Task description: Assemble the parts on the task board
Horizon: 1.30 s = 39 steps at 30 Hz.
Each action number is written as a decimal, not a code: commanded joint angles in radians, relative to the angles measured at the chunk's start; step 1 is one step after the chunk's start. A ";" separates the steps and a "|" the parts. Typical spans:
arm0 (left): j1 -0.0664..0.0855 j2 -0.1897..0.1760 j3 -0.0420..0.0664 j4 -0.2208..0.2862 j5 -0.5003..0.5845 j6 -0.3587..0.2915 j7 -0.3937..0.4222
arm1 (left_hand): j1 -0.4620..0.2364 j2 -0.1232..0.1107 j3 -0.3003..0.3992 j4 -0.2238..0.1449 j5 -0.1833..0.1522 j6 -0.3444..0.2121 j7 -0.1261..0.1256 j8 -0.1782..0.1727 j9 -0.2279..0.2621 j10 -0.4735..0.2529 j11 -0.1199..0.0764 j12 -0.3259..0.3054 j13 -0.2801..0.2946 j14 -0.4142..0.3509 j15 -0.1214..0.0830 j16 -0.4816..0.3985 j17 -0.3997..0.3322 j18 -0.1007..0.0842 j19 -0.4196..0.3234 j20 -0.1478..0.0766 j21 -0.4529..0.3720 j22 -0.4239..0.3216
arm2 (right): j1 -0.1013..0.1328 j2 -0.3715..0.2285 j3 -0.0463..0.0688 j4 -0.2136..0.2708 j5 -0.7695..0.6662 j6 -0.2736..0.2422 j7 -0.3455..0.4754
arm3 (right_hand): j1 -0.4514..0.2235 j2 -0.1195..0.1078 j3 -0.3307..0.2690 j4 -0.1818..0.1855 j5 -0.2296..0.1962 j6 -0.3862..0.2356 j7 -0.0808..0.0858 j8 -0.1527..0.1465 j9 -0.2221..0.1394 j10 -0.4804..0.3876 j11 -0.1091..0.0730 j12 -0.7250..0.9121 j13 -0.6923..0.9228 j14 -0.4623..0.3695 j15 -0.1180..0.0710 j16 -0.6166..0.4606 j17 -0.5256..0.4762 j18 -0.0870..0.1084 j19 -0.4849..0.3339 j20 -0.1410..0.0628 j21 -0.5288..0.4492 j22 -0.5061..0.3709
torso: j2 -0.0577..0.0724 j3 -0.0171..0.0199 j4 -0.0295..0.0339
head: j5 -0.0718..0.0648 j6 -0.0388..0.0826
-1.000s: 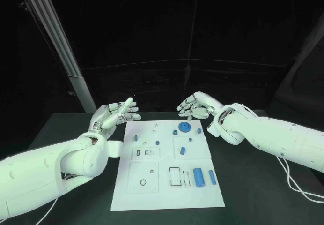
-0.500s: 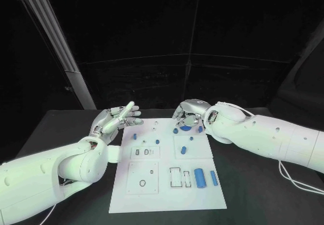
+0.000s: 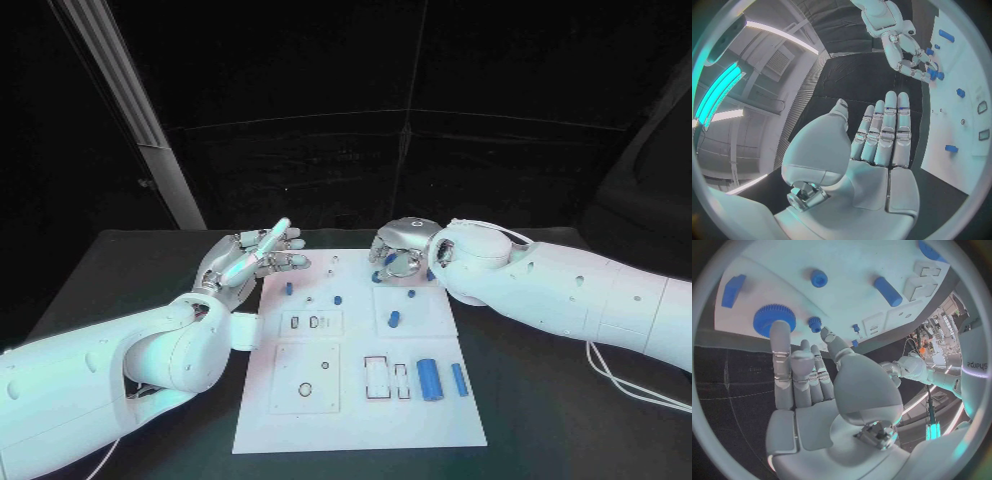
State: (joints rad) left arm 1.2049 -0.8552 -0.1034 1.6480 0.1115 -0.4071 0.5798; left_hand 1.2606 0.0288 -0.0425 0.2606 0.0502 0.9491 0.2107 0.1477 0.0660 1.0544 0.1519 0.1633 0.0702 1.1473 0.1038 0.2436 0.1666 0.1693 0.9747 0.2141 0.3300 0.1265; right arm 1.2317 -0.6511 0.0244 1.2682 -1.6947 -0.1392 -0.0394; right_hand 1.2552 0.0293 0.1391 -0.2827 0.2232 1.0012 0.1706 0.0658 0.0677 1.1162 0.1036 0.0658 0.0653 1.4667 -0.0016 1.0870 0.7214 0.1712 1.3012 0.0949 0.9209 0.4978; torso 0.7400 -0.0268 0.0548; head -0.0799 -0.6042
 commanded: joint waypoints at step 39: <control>0.002 -0.001 0.001 -0.002 0.000 0.028 -0.010 | -0.001 0.010 -0.010 -0.002 0.001 0.005 0.005 -0.007 -0.001 -0.002 0.006 -0.007 -0.002 0.007 0.000 -0.007 0.003 0.014 0.006 0.000 -0.008 -0.002 | 0.002 0.008 0.000 0.008 0.007 -0.091 0.020 | -0.017 0.041 0.250 0.017 -0.058 0.133 -0.029 0.016 0.013 0.112 -0.033 0.012 0.002 0.010 -0.015 0.156 0.158 -0.036 0.025 -0.008 0.230 0.277 | 0.020 -0.0072 -0.0017 | 0.004 -0.010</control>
State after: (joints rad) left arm 1.2052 -0.8552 -0.1033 1.6460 0.1125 -0.3957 0.5687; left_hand 1.2605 0.0288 -0.0453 0.2578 0.0501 0.9490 0.2106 0.1438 0.0661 1.0543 0.1519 0.1583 0.0703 1.1472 0.1038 0.2400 0.1686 0.1692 0.9747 0.2141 0.3261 0.1259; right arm 1.2309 -0.6404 0.0238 1.2686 -1.7010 -0.1279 -0.0277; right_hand 1.2392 0.0605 0.3856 -0.2650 0.1709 1.1213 0.1501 0.0780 0.0688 1.2224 0.0696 0.0765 0.0671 1.4668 -0.0093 1.2400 0.8788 0.1549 1.3209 0.0891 1.1462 0.7741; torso 0.7592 -0.0325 0.0527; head -0.0762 -0.6161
